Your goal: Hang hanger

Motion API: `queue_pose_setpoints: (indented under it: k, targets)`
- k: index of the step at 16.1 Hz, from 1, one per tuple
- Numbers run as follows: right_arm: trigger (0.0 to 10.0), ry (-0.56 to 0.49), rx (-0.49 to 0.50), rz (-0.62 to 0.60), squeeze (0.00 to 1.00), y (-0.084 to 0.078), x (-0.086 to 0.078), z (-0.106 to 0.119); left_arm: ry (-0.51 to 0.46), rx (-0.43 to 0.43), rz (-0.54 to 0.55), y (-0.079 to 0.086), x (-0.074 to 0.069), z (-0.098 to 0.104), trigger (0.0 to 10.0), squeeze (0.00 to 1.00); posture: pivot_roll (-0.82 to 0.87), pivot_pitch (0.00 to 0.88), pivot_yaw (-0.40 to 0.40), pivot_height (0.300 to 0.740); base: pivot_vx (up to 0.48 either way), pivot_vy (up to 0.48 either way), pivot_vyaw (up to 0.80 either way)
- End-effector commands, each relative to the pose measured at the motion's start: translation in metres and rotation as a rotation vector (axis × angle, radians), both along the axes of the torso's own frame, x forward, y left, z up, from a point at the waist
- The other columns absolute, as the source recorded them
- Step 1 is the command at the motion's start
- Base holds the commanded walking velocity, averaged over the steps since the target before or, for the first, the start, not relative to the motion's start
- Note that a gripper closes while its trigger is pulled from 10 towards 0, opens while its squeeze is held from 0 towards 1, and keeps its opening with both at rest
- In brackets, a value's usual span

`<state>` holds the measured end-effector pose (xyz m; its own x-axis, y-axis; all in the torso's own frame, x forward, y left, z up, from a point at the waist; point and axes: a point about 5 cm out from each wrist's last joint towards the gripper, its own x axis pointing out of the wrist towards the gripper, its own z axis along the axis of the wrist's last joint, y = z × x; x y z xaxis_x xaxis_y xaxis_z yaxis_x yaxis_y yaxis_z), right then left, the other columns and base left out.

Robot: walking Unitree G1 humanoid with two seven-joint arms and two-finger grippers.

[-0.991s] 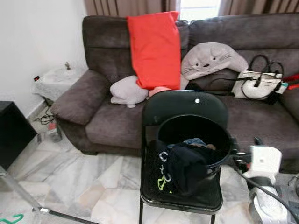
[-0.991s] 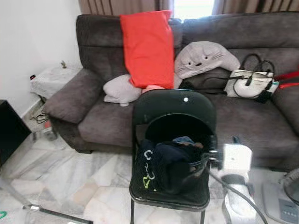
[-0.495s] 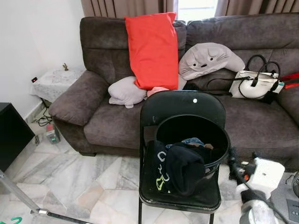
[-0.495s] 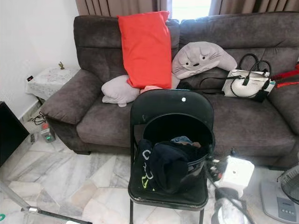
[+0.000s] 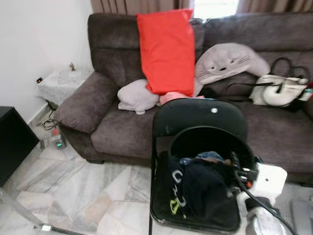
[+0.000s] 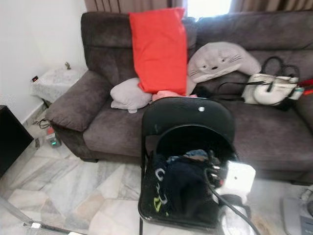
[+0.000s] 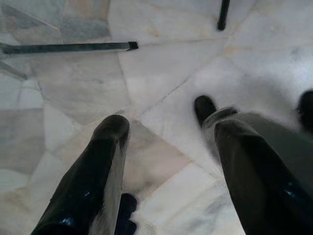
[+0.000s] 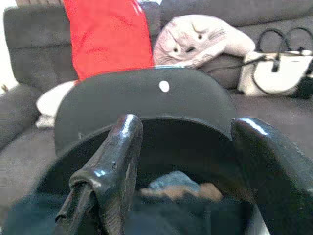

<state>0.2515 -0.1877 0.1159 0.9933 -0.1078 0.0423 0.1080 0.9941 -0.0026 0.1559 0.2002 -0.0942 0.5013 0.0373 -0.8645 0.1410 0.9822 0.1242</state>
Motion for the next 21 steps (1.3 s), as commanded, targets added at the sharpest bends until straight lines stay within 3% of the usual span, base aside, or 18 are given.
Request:
queue_pose_setpoints:
  k: [1,4,7,8,9,10,12,14,15,17,18,19,21]
  targets:
    - [10.0,-0.009,-0.023,-0.022,0.0,-0.007,-0.004,0.003,-0.014,-0.006,-0.002,-0.003,0.005,0.002,10.0,0.0,-0.15,0.004,0.087,0.74,0.322,0.0,0.0]
    - [10.0,-0.013,-0.076,-0.055,0.0,-0.011,-0.008,0.004,-0.015,-0.007,-0.006,-0.003,0.004,0.001,10.0,0.0,-0.15,0.0,0.085,0.74,0.0,0.0,0.0]
    - [10.0,-0.032,-0.256,-0.078,0.0,-0.014,-0.02,0.01,-0.015,-0.007,-0.007,-0.003,0.004,0.001,10.0,0.0,-0.16,0.01,0.079,0.74,0.0,0.0,0.0]
    - [10.0,-0.041,-0.421,-0.091,0.0,-0.017,-0.031,0.015,-0.013,-0.005,-0.01,-0.004,0.004,0.001,10.0,0.0,-0.16,0.016,0.076,0.74,0.0,0.0,0.0]
    - [10.0,-0.047,-0.519,-0.09,0.0,-0.018,-0.036,0.019,-0.013,-0.005,-0.011,-0.004,0.004,0.001,10.0,0.0,-0.16,0.019,0.076,0.74,0.0,0.0,0.0]
    - [10.0,-0.053,-0.73,-0.079,0.0,-0.02,-0.044,0.024,-0.013,-0.005,-0.012,-0.004,0.005,0.001,10.0,0.0,-0.17,0.023,0.073,0.74,0.0,0.0,0.0]
    - [10.0,-0.055,-1.048,-0.039,0.0,-0.025,-0.061,0.031,-0.014,-0.005,-0.014,-0.004,0.006,0.002,10.0,0.0,-0.19,0.031,0.07,0.74,0.0,0.0,0.0]
    - [10.0,0.04,-1.183,0.15,0.0,-0.028,-0.076,0.013,-0.015,-0.009,-0.017,-0.005,0.007,0.002,10.0,0.0,-0.2,0.039,0.066,0.74,0.0,0.0,0.0]
    - [10.0,0.125,-1.286,0.317,0.0,-0.028,-0.083,-0.007,-0.015,-0.012,-0.018,-0.006,0.007,0.002,10.0,0.0,-0.21,0.04,0.065,0.74,0.0,0.0,0.0]
    - [10.0,0.24,-1.353,0.459,0.0,-0.032,-0.088,-0.028,-0.015,-0.018,-0.018,-0.006,0.008,0.002,10.0,0.0,-0.2,0.035,0.056,0.74,0.0,0.0,0.0]
    - [10.0,0.249,-1.352,0.466,0.0,-0.033,-0.088,-0.03,-0.015,-0.018,-0.018,-0.007,0.008,0.002,10.0,0.0,-0.2,0.035,0.056,0.74,0.0,0.0,0.0]
    - [10.0,0.291,-1.428,0.488,0.0,-0.041,-0.084,-0.04,-0.017,-0.023,-0.004,-0.007,0.008,0.002,10.0,0.0,-0.19,0.032,0.051,0.74,0.0,0.0,0.0]
    - [10.0,0.278,-1.459,0.5,0.0,-0.042,-0.078,-0.042,-0.018,-0.022,-0.001,-0.007,0.008,0.002,10.0,0.0,-0.19,0.032,0.053,0.74,0.0,0.0,0.0]
